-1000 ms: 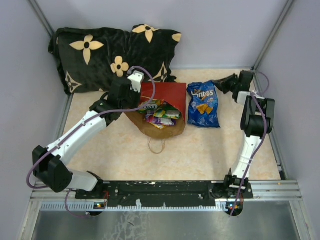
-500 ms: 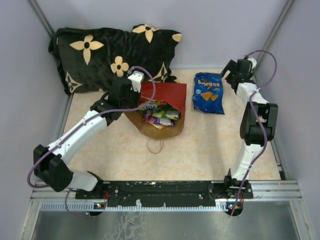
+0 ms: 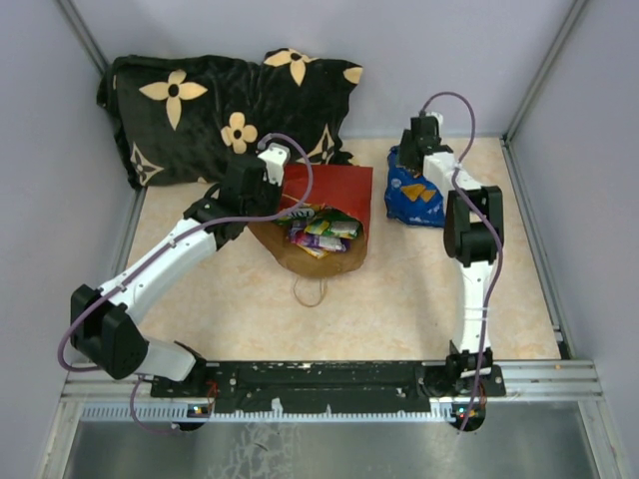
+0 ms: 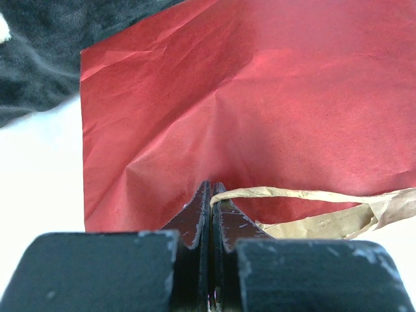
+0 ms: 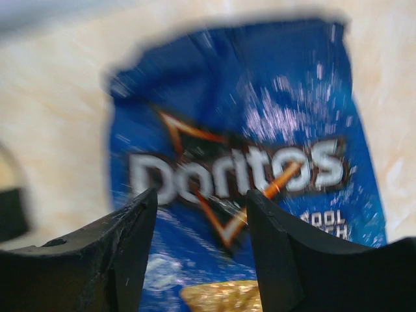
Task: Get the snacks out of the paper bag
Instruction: Adjust the paper bag at the center of the board.
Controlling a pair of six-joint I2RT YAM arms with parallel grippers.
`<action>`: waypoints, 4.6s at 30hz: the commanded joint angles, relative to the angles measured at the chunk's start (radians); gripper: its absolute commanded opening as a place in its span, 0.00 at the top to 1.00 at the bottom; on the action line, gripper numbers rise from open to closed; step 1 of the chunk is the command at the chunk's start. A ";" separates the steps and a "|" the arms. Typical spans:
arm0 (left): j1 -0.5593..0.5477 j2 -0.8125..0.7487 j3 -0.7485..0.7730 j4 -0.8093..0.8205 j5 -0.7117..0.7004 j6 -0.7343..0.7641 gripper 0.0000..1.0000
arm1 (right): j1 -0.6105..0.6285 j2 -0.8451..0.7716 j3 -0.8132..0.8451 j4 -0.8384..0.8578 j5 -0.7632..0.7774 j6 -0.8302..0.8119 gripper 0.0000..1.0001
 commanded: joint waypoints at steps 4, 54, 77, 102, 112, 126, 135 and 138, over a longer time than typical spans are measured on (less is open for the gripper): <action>0.011 -0.014 -0.009 0.005 -0.020 0.002 1.00 | -0.016 0.025 -0.113 -0.156 0.046 -0.014 0.37; 0.035 0.161 0.129 -0.018 -0.040 0.038 1.00 | -0.213 0.384 0.595 -0.268 -0.049 -0.074 1.00; 0.036 0.017 0.062 0.016 0.009 -0.007 1.00 | -0.140 -0.409 -0.130 -0.252 0.133 0.130 0.01; 0.035 0.040 0.056 0.005 0.016 0.012 1.00 | -0.015 -0.263 -0.481 -0.264 0.140 0.109 0.01; 0.034 0.079 0.100 0.011 0.123 0.007 1.00 | -0.189 -0.165 -0.283 -0.474 0.113 -0.288 0.01; 0.034 0.083 0.120 0.017 0.174 0.004 1.00 | -0.278 -0.314 -0.234 -0.520 0.330 -0.230 0.01; 0.033 0.068 0.222 -0.044 0.156 0.062 1.00 | -0.038 -0.932 -0.703 0.006 -0.164 0.093 0.01; 0.033 0.058 0.220 -0.048 0.152 0.061 1.00 | 0.108 -1.137 -0.941 0.132 -0.156 0.378 0.01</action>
